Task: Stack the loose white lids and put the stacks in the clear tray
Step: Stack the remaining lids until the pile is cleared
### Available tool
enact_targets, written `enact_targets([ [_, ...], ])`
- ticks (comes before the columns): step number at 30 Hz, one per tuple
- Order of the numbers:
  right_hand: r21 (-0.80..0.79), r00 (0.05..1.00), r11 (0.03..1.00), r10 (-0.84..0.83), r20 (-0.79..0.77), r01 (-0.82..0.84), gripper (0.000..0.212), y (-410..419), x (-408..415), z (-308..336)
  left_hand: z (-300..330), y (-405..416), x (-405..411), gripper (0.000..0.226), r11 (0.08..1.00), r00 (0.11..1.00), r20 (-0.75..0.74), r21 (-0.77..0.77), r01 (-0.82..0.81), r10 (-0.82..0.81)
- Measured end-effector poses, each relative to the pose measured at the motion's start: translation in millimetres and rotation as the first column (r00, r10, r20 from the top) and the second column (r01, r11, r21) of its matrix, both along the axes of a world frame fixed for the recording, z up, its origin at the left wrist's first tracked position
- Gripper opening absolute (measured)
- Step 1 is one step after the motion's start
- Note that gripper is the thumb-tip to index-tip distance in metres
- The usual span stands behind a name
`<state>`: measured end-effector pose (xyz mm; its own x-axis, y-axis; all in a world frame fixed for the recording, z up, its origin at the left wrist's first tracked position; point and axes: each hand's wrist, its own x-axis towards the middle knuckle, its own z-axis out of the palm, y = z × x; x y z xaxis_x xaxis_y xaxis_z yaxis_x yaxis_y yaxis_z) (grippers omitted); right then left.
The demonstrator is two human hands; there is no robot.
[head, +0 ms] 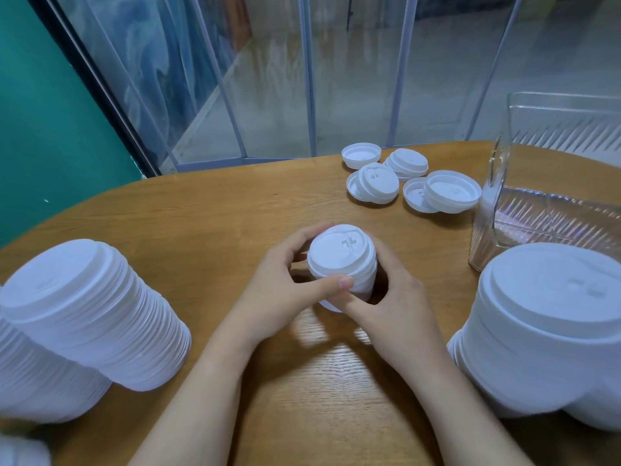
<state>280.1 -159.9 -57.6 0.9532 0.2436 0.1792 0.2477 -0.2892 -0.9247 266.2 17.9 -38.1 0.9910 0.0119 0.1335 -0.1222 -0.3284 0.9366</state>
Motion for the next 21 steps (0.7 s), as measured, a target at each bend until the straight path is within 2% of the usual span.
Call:
enact_targets([
  [5, 0.017, 1.0, 1.0, -0.014, -0.01, 0.014, 0.072, 1, 0, -2, -1, 1, 2, 0.063, 1.0, 1.0, -0.004, -0.011, 0.024, -0.024],
  [9, -0.007, 0.998, 0.998, -0.055, -0.021, 0.055, 0.099, 2, 0, -5, -3, -1, 4, 0.06, 1.0, 1.0, -0.004, -0.015, 0.006, -0.006],
  [14, -0.003, 0.999, 0.999, -0.049, -0.01, 0.049, 0.099, 2, 0, -6, -6, -1, 5, 0.06, 1.0, 1.0, -0.014, -0.01, -0.008, 0.008],
  [21, 0.027, 0.998, 0.998, -0.059, -0.006, 0.059, 0.096, 5, -1, -13, -3, -6, 3, 0.044, 0.998, 0.998, -0.005, 0.01, -0.058, 0.058],
])
